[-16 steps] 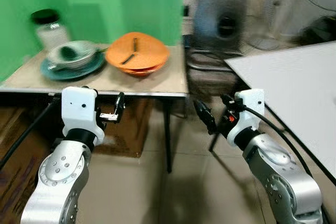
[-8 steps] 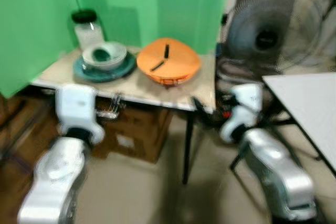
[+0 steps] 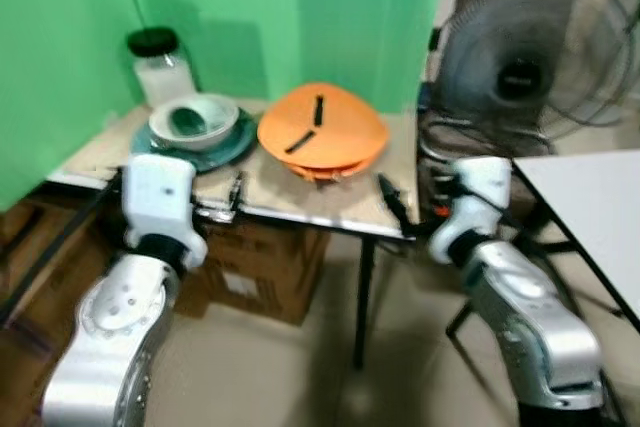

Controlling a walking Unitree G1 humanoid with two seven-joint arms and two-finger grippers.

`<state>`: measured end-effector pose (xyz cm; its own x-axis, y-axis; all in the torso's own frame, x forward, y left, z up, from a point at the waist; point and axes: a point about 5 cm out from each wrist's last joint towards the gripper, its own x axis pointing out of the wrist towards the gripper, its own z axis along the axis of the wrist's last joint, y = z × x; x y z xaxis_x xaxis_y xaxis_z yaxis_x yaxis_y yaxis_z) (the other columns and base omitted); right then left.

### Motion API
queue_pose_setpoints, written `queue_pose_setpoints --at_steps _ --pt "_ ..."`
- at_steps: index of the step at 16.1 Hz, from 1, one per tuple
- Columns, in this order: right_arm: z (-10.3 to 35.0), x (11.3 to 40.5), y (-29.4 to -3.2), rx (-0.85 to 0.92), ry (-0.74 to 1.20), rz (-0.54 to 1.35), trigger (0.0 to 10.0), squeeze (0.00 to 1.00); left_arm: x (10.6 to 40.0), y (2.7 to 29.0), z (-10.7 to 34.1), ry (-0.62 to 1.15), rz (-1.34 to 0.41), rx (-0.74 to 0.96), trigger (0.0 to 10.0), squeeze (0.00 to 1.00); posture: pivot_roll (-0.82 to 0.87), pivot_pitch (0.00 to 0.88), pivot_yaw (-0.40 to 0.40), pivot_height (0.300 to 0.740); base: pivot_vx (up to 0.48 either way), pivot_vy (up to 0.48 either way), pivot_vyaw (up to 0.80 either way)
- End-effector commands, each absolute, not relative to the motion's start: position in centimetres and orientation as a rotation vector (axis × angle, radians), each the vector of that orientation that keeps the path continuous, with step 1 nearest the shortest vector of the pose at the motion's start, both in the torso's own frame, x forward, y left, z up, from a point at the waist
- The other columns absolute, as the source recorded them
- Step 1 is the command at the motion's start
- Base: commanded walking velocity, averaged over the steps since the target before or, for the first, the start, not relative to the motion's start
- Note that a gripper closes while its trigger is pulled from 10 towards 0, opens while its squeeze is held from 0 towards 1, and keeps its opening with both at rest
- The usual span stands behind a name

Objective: Setting the table

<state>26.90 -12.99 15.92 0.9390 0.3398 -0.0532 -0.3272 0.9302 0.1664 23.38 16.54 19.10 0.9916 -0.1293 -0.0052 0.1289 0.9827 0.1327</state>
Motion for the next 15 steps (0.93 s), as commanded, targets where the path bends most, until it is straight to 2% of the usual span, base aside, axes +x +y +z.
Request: queue_pose_setpoints --at_steps 1,15 --pt "16.51 27.03 -12.01 0.166 0.053 0.371 10.0 1.00 23.57 17.08 19.15 -0.005 -0.124 0.146 10.0 0.00 -0.02 0.000 0.038 0.740 0.296 0.000 0.00" --pt "16.80 27.30 -12.10 0.172 0.022 0.348 10.0 1.00 23.78 17.14 18.66 -0.002 -0.193 0.167 10.0 0.00 -0.02 0.000 0.041 0.740 0.295 0.000 0.00"
